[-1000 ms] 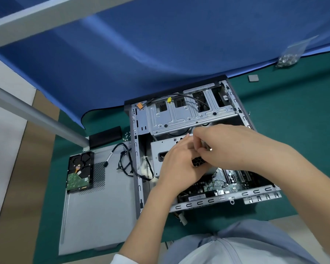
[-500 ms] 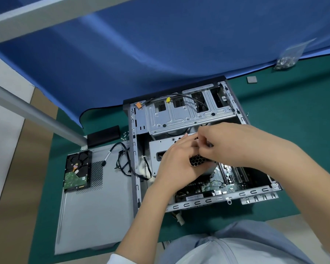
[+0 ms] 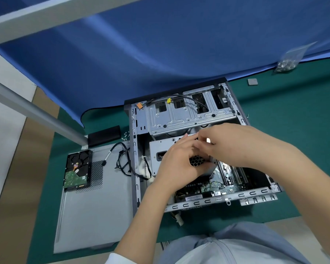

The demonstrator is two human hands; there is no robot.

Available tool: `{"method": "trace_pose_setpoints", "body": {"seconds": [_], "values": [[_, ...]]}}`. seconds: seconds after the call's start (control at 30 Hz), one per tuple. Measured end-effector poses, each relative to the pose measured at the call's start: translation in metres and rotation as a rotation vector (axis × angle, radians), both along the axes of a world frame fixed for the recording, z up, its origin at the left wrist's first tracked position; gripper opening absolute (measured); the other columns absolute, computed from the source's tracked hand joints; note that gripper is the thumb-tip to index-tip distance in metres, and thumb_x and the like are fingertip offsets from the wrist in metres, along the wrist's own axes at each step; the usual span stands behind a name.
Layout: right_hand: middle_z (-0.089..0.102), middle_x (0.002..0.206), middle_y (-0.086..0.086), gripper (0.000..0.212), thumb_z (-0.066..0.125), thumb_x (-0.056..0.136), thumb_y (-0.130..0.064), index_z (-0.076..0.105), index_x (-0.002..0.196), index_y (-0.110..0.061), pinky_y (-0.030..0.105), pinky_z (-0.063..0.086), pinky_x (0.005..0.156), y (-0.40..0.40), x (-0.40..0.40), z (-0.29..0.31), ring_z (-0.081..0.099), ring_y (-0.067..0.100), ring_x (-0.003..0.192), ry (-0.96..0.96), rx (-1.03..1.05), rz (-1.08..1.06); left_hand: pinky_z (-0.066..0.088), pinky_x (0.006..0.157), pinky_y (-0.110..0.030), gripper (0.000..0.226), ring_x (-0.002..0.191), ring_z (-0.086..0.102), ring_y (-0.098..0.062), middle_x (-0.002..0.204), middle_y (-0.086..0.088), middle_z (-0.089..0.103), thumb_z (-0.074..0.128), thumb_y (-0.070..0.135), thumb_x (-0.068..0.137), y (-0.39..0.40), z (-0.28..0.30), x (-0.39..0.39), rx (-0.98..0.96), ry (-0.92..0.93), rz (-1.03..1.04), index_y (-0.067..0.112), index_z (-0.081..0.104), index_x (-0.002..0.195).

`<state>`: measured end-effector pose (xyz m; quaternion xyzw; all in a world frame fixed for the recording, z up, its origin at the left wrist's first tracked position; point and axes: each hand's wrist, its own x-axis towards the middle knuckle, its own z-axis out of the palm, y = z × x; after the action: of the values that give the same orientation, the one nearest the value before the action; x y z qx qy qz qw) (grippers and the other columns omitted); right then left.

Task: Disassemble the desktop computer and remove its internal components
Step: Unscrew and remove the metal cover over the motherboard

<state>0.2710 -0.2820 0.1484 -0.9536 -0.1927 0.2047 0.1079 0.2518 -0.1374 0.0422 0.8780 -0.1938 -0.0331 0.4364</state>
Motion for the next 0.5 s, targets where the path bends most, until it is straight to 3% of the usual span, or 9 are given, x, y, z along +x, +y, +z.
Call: {"method": "trace_pose_setpoints", "body": {"seconds": [0.1,0.2,0.33,0.5], "values": [[0.051,0.071,-0.013,0.005,0.043,0.092,-0.033,0.047,0.090,-0.036,0.024,0.028,0.051,-0.0018,0.0006,0.0008,0.044,0.001,0.065,0.021,0.013,-0.009,0.024,0.115,-0.032,0.024,0.114,0.050,0.005,0.105,0.029,0.060,0.068,0.043,0.074,-0.0012,0.0017,-0.0018,-0.036,-0.047,-0.012,0.021,0.074,0.083],[0.050,0.069,-0.014,0.005,0.047,0.089,-0.033,0.048,0.086,-0.036,0.024,0.029,0.051,-0.0005,-0.0004,0.0003,0.045,0.000,0.066,0.073,0.024,-0.009,0.029,0.113,-0.039,0.020,0.113,0.052,0.002,0.105,0.030,0.059,0.066,0.040,0.075,-0.0010,0.0027,-0.0023,-0.062,-0.071,-0.025,0.023,0.073,0.082],[0.056,0.077,-0.010,0.029,0.032,0.096,-0.042,0.049,0.079,-0.027,0.030,0.033,0.055,0.0020,0.0002,-0.0024,0.052,0.013,0.073,0.007,-0.009,-0.046,0.020,0.116,-0.026,0.027,0.121,0.045,0.007,0.120,0.025,0.059,0.063,0.046,0.073,-0.0012,0.0047,-0.0018,-0.039,-0.024,-0.014,0.024,0.074,0.084],[0.055,0.075,-0.011,0.009,0.042,0.092,-0.031,0.045,0.100,-0.035,0.026,0.030,0.052,-0.0003,-0.0001,-0.0032,0.049,0.006,0.068,0.016,0.027,-0.048,0.038,0.104,-0.042,0.028,0.110,0.053,-0.002,0.105,0.021,0.062,0.062,0.041,0.071,-0.0027,0.0082,-0.0032,-0.062,-0.054,-0.009,0.016,0.073,0.080]]}}
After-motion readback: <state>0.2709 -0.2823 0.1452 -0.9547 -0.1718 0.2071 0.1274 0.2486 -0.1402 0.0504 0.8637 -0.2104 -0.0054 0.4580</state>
